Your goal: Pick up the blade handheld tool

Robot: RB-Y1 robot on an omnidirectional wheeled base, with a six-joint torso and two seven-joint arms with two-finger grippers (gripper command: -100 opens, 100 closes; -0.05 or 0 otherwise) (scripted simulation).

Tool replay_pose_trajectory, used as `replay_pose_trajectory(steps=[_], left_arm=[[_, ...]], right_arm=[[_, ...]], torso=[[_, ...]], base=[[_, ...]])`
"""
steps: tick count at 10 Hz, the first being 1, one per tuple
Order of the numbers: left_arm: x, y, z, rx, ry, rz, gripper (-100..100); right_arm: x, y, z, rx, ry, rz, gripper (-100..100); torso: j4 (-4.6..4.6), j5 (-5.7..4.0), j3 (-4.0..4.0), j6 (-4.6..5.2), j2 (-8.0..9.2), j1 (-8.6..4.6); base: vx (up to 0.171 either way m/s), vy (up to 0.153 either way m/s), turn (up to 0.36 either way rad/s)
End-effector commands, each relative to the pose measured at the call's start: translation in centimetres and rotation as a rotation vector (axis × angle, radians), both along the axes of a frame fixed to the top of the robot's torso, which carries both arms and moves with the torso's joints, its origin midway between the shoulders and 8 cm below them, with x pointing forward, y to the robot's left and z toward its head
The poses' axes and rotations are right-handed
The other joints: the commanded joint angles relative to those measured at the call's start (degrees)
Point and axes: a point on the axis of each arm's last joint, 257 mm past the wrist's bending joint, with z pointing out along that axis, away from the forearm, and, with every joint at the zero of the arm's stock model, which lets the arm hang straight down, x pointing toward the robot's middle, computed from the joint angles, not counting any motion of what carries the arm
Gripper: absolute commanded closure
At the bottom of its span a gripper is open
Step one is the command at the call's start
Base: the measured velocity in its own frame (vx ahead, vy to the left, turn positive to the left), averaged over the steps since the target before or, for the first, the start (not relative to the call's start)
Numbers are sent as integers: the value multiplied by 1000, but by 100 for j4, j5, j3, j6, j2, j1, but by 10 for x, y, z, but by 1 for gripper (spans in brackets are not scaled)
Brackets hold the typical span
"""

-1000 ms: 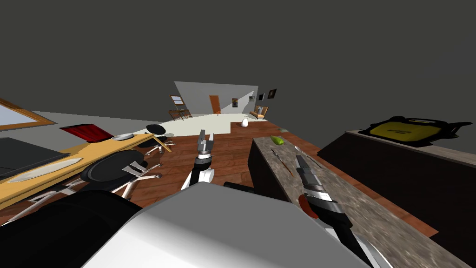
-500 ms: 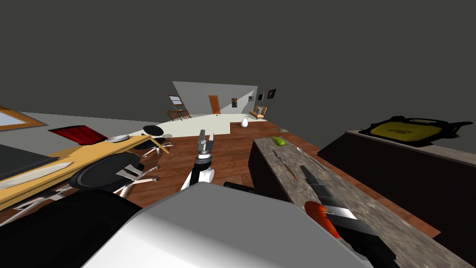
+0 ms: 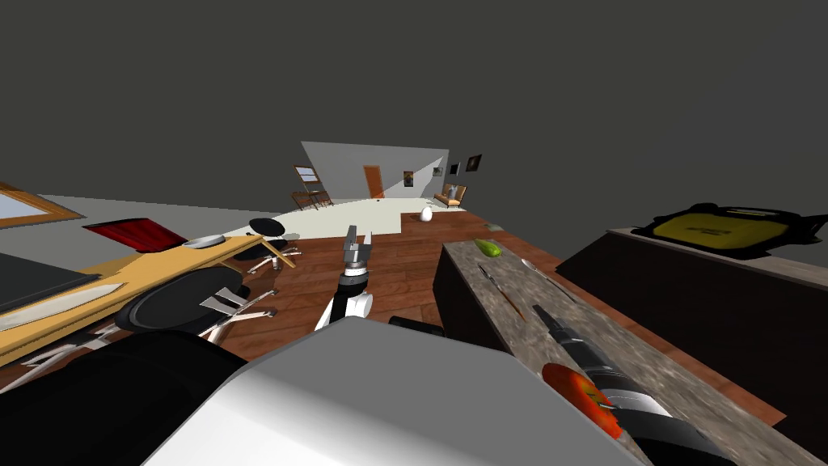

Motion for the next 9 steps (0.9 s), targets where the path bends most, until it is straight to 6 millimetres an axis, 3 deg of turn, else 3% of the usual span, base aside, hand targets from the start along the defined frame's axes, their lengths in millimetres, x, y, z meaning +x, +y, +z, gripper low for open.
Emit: replay_pose_trajectory(steps=[1, 5, 9], left_arm=[[0, 0, 0, 0, 0, 0, 0], [0, 0, 0, 0, 0, 0, 0], [0, 0, 0, 0, 0, 0, 0]], right_arm=[[-18, -21, -17, -78, 94, -12, -100], [-49, -53, -42, -199, 260, -2, -100], [-69, -69, -57, -263, 367, 20, -100]], torso=[[0, 0, 0, 0, 0, 0], [0, 0, 0, -2, 2, -1], [0, 0, -1, -2, -1, 1]], base=[[83, 55, 59], [58, 35, 70], [49, 24, 91]])
